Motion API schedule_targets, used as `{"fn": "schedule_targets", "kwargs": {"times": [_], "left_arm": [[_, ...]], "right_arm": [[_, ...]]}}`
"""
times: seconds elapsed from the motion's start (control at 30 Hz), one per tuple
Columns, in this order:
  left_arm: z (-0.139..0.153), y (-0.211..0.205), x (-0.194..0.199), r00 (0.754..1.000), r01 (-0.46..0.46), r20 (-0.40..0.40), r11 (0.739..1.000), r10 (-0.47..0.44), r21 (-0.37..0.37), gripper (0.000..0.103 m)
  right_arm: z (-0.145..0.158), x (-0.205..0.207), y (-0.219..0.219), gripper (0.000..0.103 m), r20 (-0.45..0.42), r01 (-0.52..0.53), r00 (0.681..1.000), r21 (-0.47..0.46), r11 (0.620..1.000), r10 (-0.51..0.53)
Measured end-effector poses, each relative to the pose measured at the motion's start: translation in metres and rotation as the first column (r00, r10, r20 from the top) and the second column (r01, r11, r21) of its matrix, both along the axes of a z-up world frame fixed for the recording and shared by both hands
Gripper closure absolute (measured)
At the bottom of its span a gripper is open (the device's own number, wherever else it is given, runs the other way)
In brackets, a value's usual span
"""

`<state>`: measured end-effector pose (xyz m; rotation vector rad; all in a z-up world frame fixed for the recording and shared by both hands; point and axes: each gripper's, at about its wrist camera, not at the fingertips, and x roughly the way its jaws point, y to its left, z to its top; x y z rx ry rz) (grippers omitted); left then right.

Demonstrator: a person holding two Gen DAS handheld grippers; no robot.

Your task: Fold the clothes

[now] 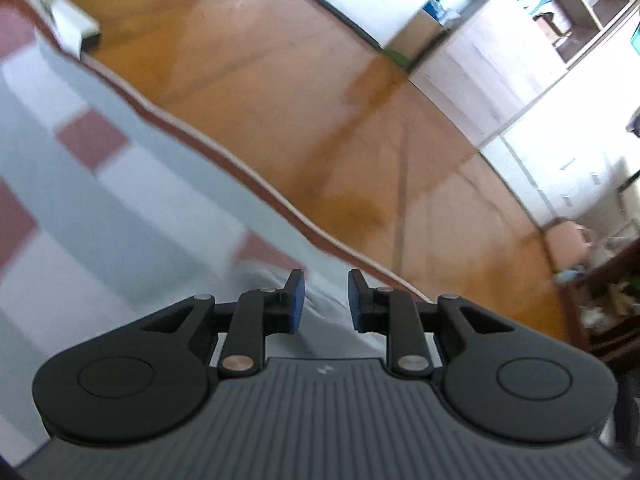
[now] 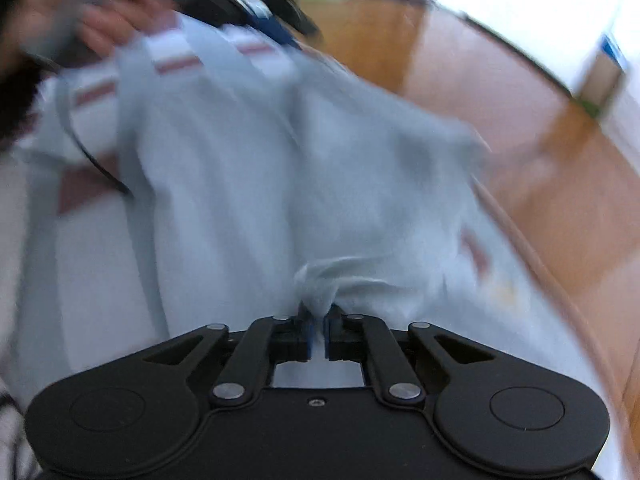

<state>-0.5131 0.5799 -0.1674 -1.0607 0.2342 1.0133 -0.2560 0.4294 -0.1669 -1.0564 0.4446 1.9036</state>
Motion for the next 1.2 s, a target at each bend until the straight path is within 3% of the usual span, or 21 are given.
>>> {"fn": "schedule_targets", "kwargs": {"times": [0.03,0.1,0.2,0.3,0.37,0.47,0.5,0.57,0.63,0.67,0.7,0.73,0.83,0.97,1.13,1.2], "left_arm": [[-0.003,-0.006,0.006,1.000,0.023,0.014,1.000,-0.023,-0.018,0.081],[-0.011,-0.013,0.022,0.998,0.066,0.011,0.996,-0.065,-0.061,0.081],[-0.017,-0.017,0.043,0.992,0.124,-0.014,0.988,-0.126,-0.092,0.079],[-0.023,-0.014,0.060,0.989,0.147,-0.004,0.982,-0.148,-0.118,0.070],[-0.029,-0.013,0.066,0.988,0.150,0.001,0.979,-0.152,-0.141,0.070],[-0.035,-0.015,0.069,0.985,0.168,-0.001,0.973,-0.171,-0.159,0.072],[-0.034,-0.013,0.071,0.979,0.198,-0.017,0.967,-0.203,-0.160,0.079],[-0.034,-0.008,0.074,0.962,0.266,-0.010,0.949,-0.271,-0.167,0.081],[-0.042,-0.006,0.073,0.960,0.281,0.049,0.938,-0.277,-0.203,0.081],[-0.046,-0.005,0.073,0.961,0.276,0.074,0.935,-0.266,-0.222,0.081],[-0.049,-0.003,0.072,0.965,0.261,0.078,0.937,-0.249,-0.232,0.081],[-0.050,-0.002,0.070,0.970,0.242,0.059,0.942,-0.235,-0.233,0.081],[-0.048,0.003,0.062,0.983,0.173,-0.028,0.962,-0.183,-0.210,0.081],[-0.041,0.003,0.062,0.983,0.155,-0.074,0.976,-0.168,-0.154,0.081],[-0.053,0.008,0.062,0.987,0.155,-0.009,0.966,-0.160,-0.206,0.081],[-0.057,0.013,0.055,0.989,0.149,0.039,0.963,-0.144,-0.227,0.081]], "right_arm": [[-0.002,0.008,-0.005,0.084,-0.022,0.041,0.999,0.003,0.999,-0.041],[0.000,0.026,-0.007,0.076,-0.093,0.151,0.984,-0.035,0.988,-0.154],[0.006,0.053,-0.010,0.073,-0.223,0.276,0.929,-0.111,0.955,-0.294],[0.013,0.069,-0.012,0.072,-0.305,0.338,0.874,-0.178,0.924,-0.379],[0.026,0.073,-0.012,0.071,-0.322,0.345,0.868,-0.159,0.925,-0.379],[0.047,0.072,-0.009,0.062,-0.310,0.331,0.887,-0.094,0.939,-0.344],[0.055,0.072,-0.004,0.058,-0.320,0.317,0.888,-0.094,0.944,-0.330],[0.068,0.073,0.009,0.044,-0.347,0.292,0.886,-0.101,0.951,-0.308],[0.062,0.078,0.028,0.022,-0.432,0.275,0.836,-0.204,0.940,-0.338],[0.055,0.082,0.038,0.022,-0.465,0.264,0.805,-0.275,0.925,-0.368],[0.043,0.084,0.051,0.024,-0.457,0.262,0.789,-0.353,0.898,-0.410],[0.038,0.084,0.058,0.024,-0.434,0.291,0.786,-0.370,0.882,-0.441],[0.036,0.089,0.064,0.024,-0.464,0.350,0.761,-0.295,0.889,-0.454],[0.020,0.092,0.086,0.024,-0.487,0.346,0.720,-0.365,0.864,-0.494],[-0.001,0.086,0.108,0.023,-0.512,0.342,0.674,-0.423,0.839,-0.533],[-0.008,0.078,0.116,0.025,-0.524,0.333,0.685,-0.393,0.857,-0.506]]}}
